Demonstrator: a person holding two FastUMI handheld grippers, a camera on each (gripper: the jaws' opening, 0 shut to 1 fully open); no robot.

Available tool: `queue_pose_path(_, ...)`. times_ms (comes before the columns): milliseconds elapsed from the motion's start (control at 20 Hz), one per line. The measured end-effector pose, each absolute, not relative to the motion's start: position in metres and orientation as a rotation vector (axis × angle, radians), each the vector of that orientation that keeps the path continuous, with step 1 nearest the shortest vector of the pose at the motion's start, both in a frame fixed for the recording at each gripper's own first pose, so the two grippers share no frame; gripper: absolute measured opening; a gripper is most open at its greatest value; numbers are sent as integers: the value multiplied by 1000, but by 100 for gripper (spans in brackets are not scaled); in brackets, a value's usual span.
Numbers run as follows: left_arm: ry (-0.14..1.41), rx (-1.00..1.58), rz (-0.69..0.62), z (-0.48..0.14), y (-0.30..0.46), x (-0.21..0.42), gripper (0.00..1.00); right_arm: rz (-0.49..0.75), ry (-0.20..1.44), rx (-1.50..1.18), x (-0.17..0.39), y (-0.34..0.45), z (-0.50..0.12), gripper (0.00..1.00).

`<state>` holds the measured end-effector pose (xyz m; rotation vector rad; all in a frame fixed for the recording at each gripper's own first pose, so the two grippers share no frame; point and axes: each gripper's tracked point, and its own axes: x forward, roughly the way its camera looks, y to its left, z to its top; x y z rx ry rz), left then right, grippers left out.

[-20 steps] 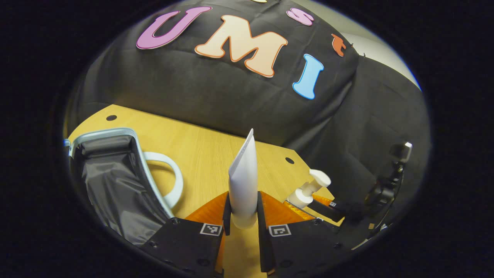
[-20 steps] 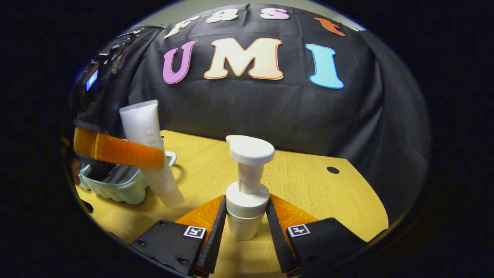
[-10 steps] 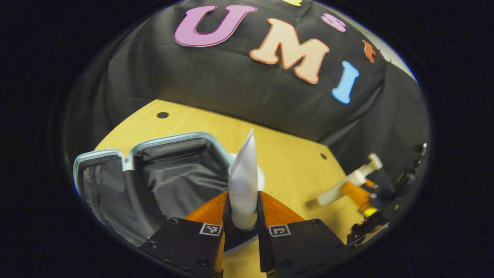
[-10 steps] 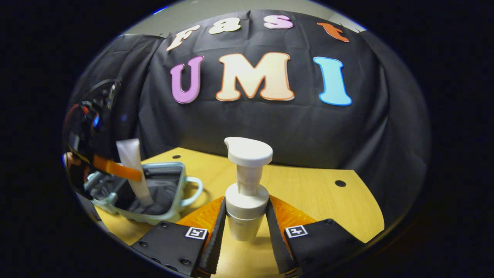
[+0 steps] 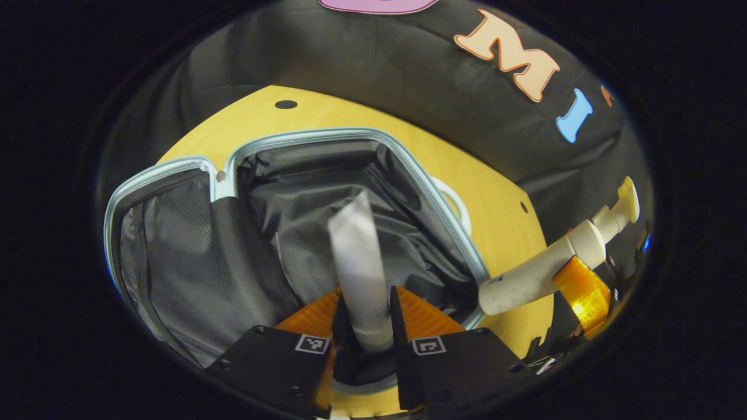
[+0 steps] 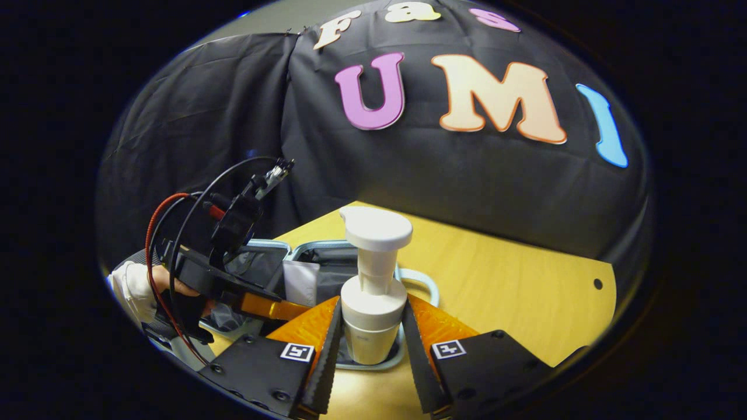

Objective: First open the suitcase, pack the skin care products into it, and then close the suitcase.

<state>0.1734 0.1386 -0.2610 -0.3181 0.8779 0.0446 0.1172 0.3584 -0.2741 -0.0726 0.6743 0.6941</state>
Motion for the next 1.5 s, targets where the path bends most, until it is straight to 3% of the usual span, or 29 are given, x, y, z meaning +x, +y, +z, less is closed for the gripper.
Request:
queue_pose_path(50,872,-332,36,-260,141,174,33,699,707,-79,118,367,-284,58)
queue_pose_path(100,852,-358,21,-254,136,175,39,702,737,-92,119,372,-293,58)
queue_pose_path(150,823,-368,14,-245,137,177,53,701,763,-108,120,377,-303,58)
queue_pose_path(450,555,-380,42,-160,168,156,96,679,876,-169,117,382,-340,59)
queue_pose_path(650,370,-430,124,-112,214,108,96,654,885,-174,118,381,-346,62)
queue_pose_path(850,264,-467,272,-102,281,54,96,648,845,-134,124,387,-341,64)
queue_pose_path(1000,267,-489,415,-125,340,10,95,668,786,-50,124,392,-320,92)
queue_pose_path(1300,281,-593,605,-183,419,-50,96,643,493,146,118,347,-199,99)
queue_pose_path(1450,274,-673,602,-206,429,-57,96,587,407,157,107,294,-144,95)
queue_pose_path(1500,264,-708,595,-210,430,-55,96,565,385,132,103,274,-128,98)
